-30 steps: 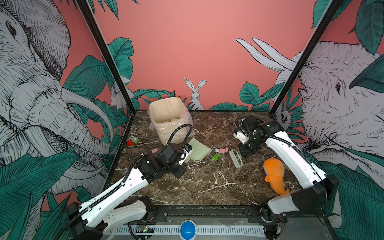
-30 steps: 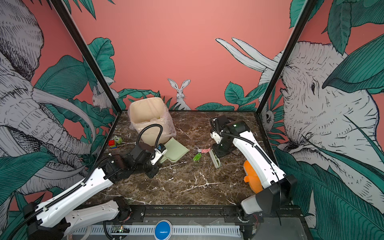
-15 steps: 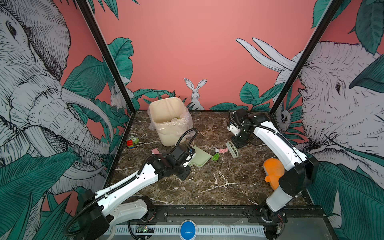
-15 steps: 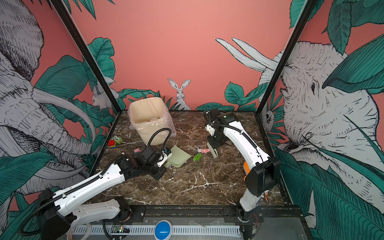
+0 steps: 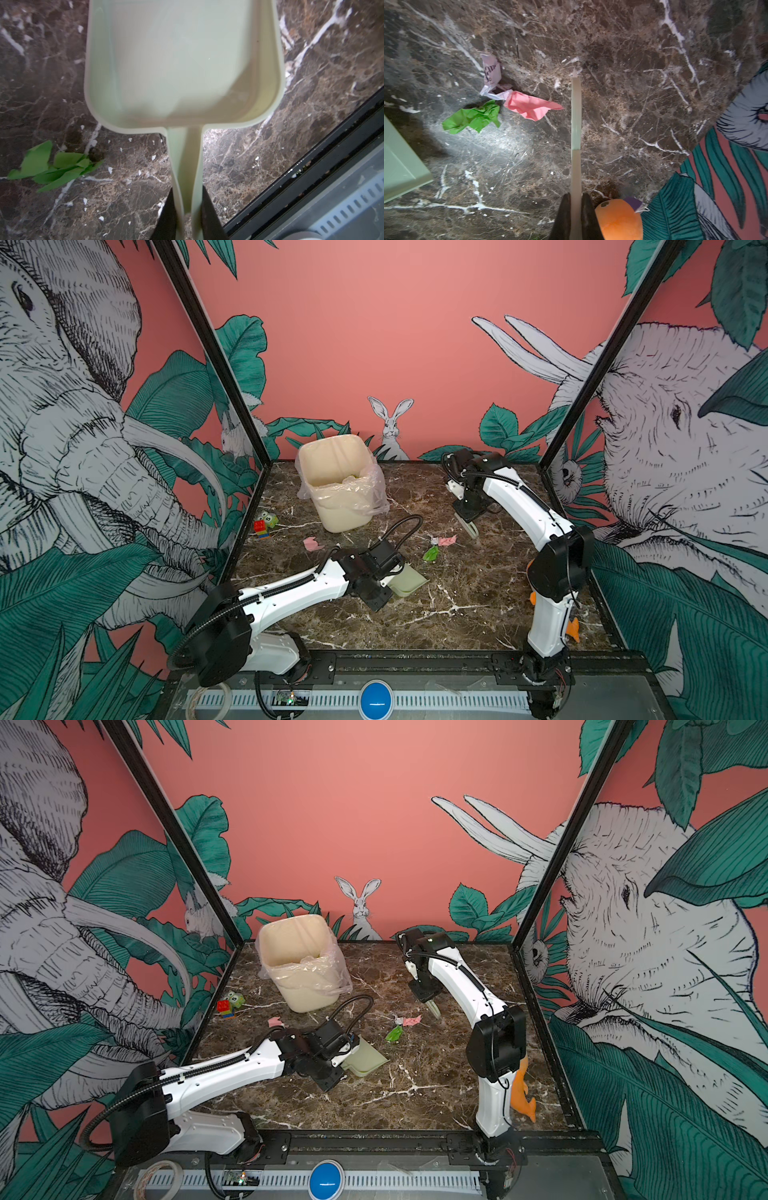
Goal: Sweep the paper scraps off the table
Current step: 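Lower the dustpan with the left gripper while the right moves the brush to pink scraps, then position the brush with the right gripper beyond the pink and green scraps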
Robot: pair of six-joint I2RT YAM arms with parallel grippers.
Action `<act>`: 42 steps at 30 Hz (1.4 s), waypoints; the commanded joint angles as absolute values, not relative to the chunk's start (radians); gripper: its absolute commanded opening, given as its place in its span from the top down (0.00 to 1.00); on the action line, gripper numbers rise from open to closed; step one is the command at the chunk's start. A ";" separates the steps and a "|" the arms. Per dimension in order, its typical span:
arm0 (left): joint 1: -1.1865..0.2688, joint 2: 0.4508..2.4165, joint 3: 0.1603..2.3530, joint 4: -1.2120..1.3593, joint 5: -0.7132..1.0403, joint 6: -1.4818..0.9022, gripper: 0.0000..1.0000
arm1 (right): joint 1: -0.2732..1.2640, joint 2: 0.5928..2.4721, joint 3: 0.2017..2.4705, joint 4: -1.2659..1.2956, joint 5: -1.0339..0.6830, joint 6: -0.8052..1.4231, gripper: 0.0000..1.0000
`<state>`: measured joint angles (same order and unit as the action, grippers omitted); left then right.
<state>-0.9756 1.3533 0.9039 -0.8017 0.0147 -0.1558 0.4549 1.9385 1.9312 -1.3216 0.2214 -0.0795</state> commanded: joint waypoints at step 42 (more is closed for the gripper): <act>-1.026 1.450 0.903 -0.652 -0.126 -0.075 0.88 | 0.630 2.032 1.989 -1.356 0.192 -0.135 1.00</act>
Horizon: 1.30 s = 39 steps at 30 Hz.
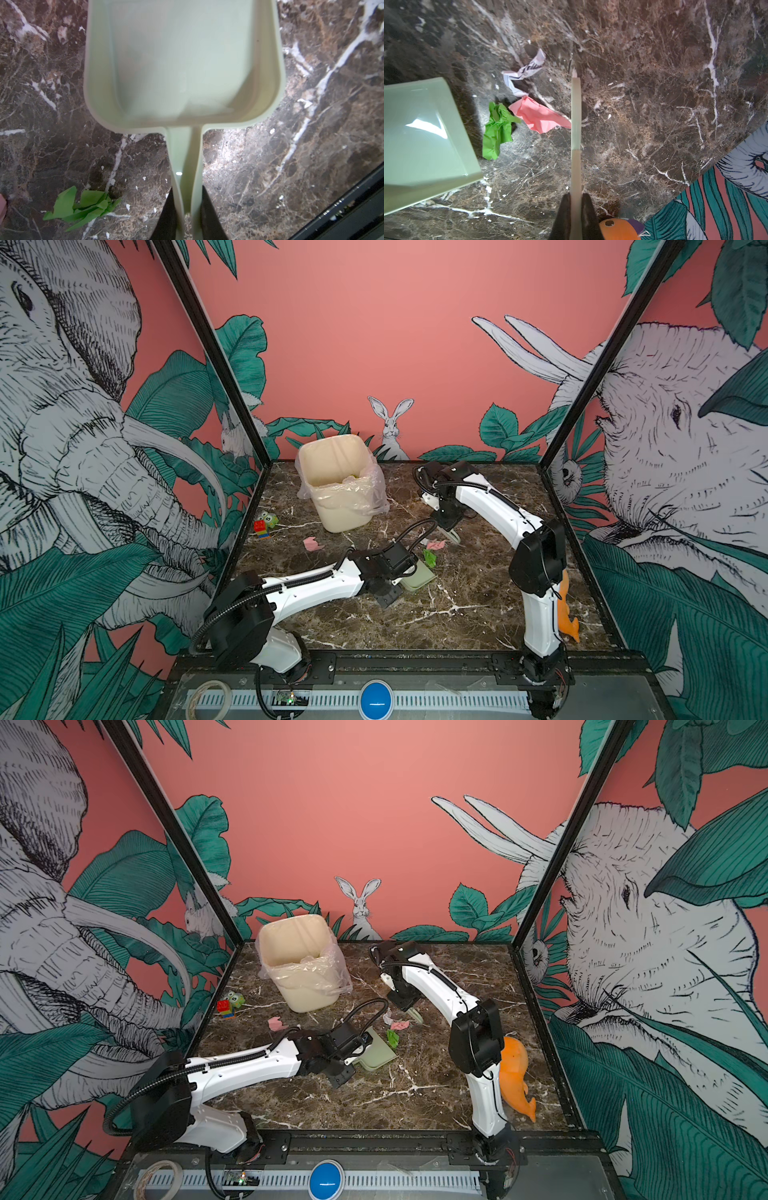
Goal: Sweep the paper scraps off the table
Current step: 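Position the brush with the right gripper beyond the pink and green scraps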
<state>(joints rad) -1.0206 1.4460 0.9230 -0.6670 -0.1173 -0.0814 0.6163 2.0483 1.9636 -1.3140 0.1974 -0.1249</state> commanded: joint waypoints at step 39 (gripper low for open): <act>-1.028 1.454 0.829 -0.565 -0.122 -0.114 0.88 | 0.713 2.015 1.956 -1.404 0.122 -0.084 1.00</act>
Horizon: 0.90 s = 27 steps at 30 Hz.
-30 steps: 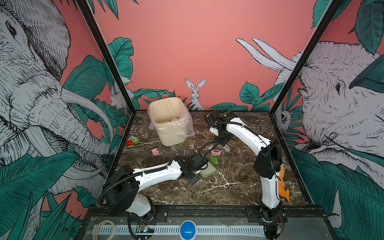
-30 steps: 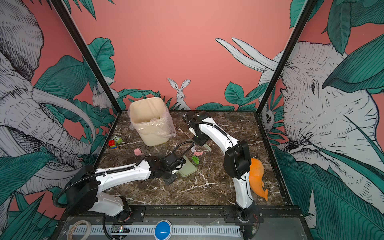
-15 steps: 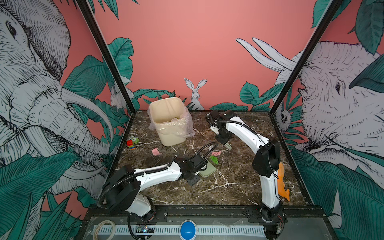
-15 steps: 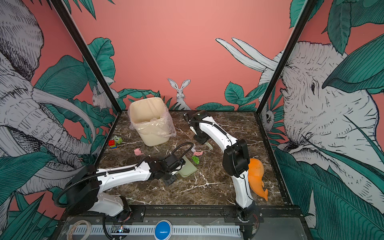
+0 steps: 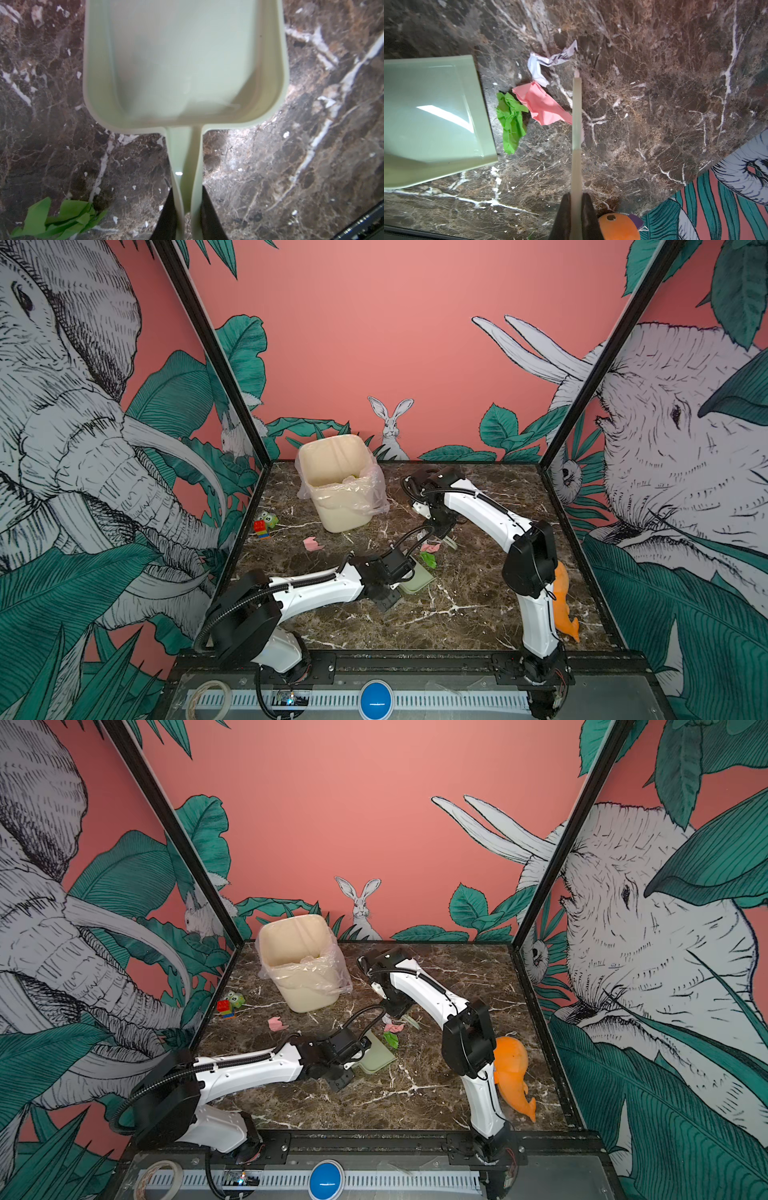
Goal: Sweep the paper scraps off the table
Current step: 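Position the brush with the right gripper beyond the pink and green scraps, then sweep the pink, white and green scraps into the dustpan with the right gripper's brush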
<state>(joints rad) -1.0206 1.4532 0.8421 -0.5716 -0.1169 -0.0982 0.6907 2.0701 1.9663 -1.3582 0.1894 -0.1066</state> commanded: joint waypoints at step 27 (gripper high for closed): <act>-1.029 1.460 0.811 -0.553 -0.138 -0.183 0.88 | 0.691 2.134 2.179 -1.459 0.324 -0.125 1.00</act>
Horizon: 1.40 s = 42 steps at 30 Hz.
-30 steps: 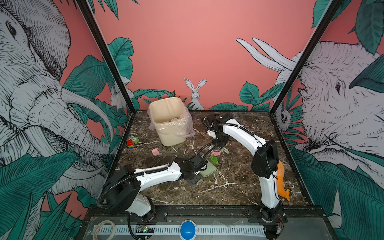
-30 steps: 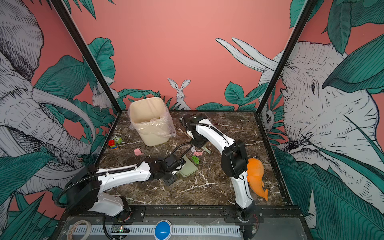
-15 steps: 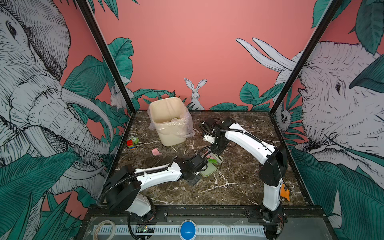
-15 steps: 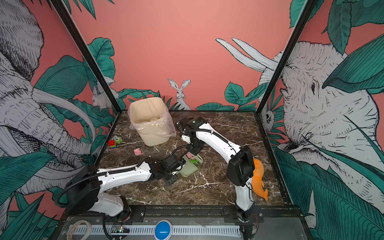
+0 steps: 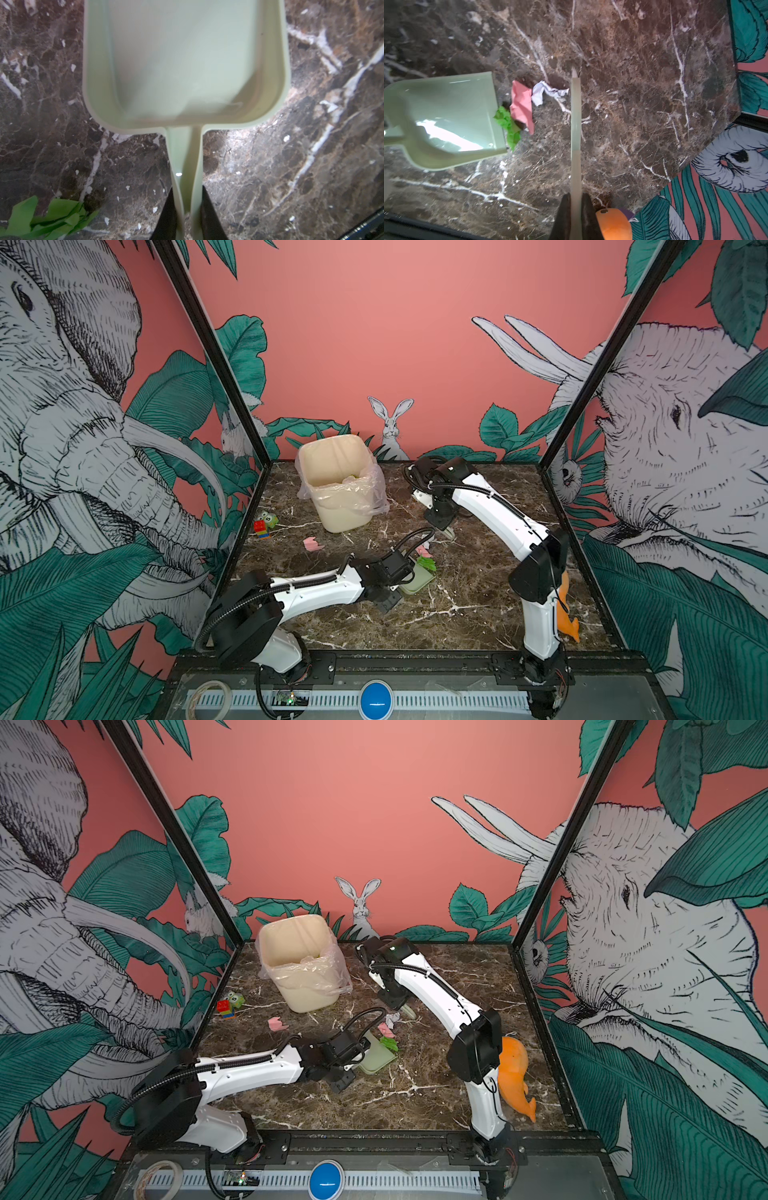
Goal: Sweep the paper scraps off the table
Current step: 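Sweep the pink, white and green scraps into the dustpan with the right gripper's brush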
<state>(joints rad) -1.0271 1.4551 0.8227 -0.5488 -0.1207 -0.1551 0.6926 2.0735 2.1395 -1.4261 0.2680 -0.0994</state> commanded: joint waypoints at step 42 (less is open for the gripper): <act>-1.029 1.479 0.799 -0.514 -0.141 -0.171 0.88 | 0.723 2.091 2.118 -1.464 0.209 -0.089 1.00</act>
<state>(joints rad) -1.0298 1.4746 0.8143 -0.5076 -0.1364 -0.1650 0.7177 2.0350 2.0899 -1.4521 0.1658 -0.0647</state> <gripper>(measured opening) 0.152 0.072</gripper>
